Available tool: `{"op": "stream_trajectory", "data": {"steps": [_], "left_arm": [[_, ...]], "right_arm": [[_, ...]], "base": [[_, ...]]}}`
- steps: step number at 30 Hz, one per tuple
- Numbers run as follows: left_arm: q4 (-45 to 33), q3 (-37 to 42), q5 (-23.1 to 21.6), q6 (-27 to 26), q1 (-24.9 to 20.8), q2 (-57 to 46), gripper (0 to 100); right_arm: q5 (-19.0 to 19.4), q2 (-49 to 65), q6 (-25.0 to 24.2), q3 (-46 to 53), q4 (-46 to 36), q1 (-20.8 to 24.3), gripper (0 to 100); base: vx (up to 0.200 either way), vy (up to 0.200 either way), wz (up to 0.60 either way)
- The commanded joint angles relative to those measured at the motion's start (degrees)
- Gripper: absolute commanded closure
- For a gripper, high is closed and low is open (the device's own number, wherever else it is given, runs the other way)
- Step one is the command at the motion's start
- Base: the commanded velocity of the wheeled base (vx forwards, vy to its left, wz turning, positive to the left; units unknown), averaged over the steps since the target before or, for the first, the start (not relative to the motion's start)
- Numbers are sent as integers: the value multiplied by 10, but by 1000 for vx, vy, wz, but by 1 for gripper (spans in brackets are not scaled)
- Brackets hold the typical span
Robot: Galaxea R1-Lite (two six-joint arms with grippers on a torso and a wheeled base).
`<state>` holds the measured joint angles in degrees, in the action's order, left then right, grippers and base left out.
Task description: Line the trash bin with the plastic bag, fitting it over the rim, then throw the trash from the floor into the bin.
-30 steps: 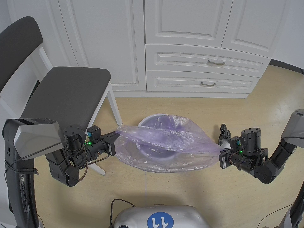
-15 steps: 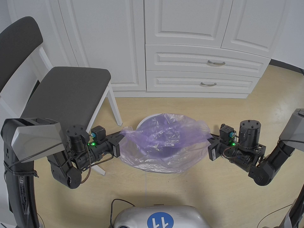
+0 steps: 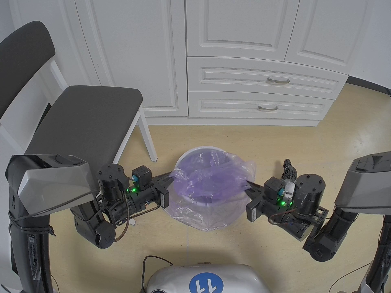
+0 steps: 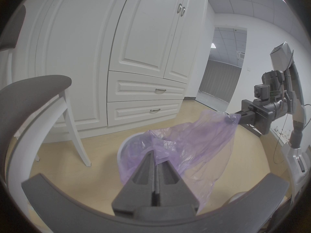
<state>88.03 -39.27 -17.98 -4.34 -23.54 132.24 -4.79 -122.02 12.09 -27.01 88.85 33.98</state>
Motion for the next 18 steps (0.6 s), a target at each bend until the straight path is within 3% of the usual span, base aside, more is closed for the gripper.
{"op": "stream_trajectory", "data": {"steps": [1,10,14,18], "left_arm": [[0,-5,1,2,-15,17,100],[1,6,1,2,-25,18,100],[1,4,1,1,-34,27,100],[1,7,1,1,-43,39,100]], "right_arm": [[-3,-23,-68,-33,2,42,100],[-8,34,-340,-189,-202,43,100],[-14,34,-409,-230,-272,53,100],[-35,22,-423,-248,-298,62,100]], "base": [[0,0,0],[0,0,0],[0,0,0],[0,0,0]]}}
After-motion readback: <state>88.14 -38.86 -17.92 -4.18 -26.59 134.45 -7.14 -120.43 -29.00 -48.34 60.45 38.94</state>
